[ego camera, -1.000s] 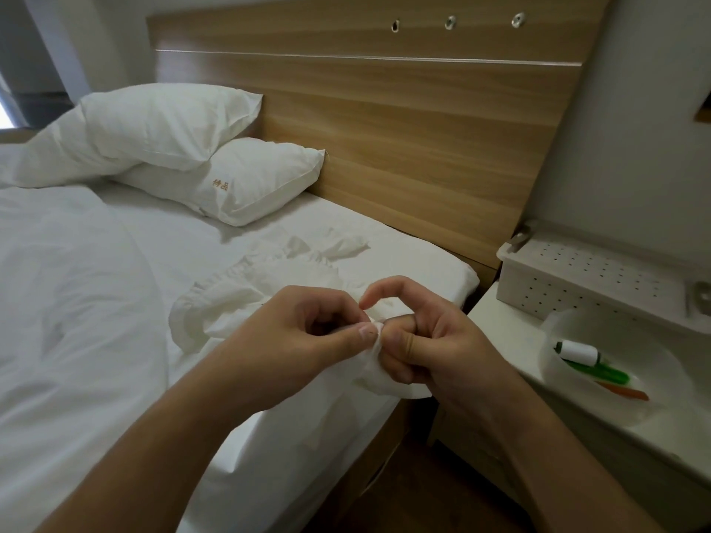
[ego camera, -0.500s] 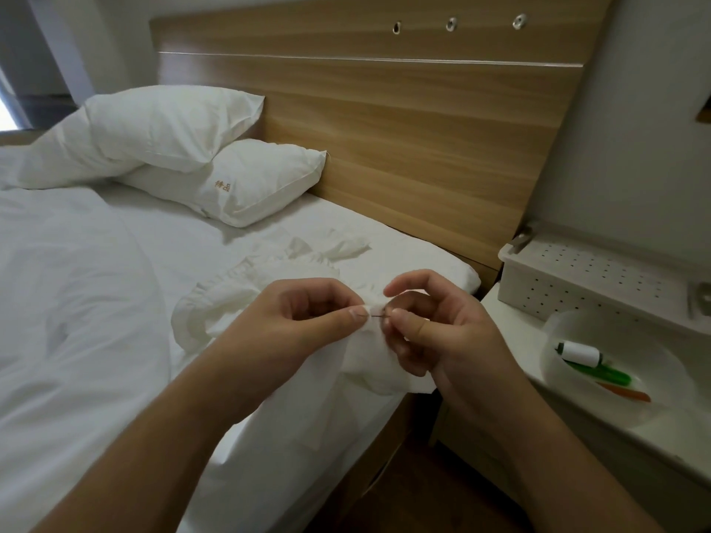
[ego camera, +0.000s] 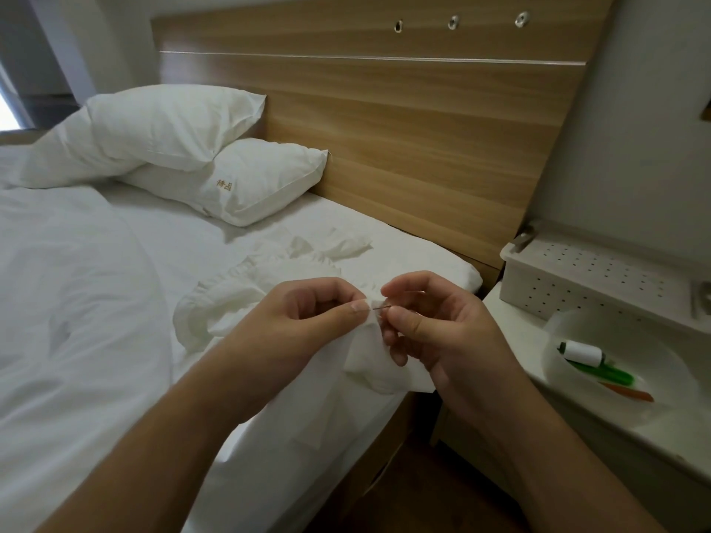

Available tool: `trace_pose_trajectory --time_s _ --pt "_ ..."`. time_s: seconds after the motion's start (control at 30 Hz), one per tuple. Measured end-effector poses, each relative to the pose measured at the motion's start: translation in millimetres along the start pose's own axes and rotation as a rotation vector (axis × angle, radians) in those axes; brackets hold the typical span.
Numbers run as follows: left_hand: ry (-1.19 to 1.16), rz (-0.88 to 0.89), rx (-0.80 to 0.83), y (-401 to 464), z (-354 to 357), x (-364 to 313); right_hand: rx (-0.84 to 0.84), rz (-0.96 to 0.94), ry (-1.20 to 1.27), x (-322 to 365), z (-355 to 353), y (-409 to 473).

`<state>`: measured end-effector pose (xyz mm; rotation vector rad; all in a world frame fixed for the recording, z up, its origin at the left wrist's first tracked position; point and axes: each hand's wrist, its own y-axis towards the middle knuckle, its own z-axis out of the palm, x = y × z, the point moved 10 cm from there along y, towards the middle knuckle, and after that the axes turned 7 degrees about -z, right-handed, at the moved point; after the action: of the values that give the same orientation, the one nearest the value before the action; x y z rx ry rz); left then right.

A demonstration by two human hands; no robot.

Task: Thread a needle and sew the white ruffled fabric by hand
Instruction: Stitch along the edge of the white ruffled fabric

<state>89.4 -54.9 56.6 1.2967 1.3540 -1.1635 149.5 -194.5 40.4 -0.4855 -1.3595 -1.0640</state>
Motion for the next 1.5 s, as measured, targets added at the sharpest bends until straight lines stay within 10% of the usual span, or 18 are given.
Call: trace_pose_trajectory --time_s 0.63,1.03,1.5 --pt "-0.012 -0.047 0.003 1.9 3.2 6.9 -0.074 0.068 0.17 -6.3 6.9 -4.6" --pt "0.061 -0.093 -0.178 3.7 -11.8 11.4 -0.014 -0.328 -0.9 50.0 13.4 -8.0" --pt "0.143 -0.129 -0.087 6.5 -1.4 17.6 -0.155 -0.407 -0.573 38.5 18.5 -15.6"
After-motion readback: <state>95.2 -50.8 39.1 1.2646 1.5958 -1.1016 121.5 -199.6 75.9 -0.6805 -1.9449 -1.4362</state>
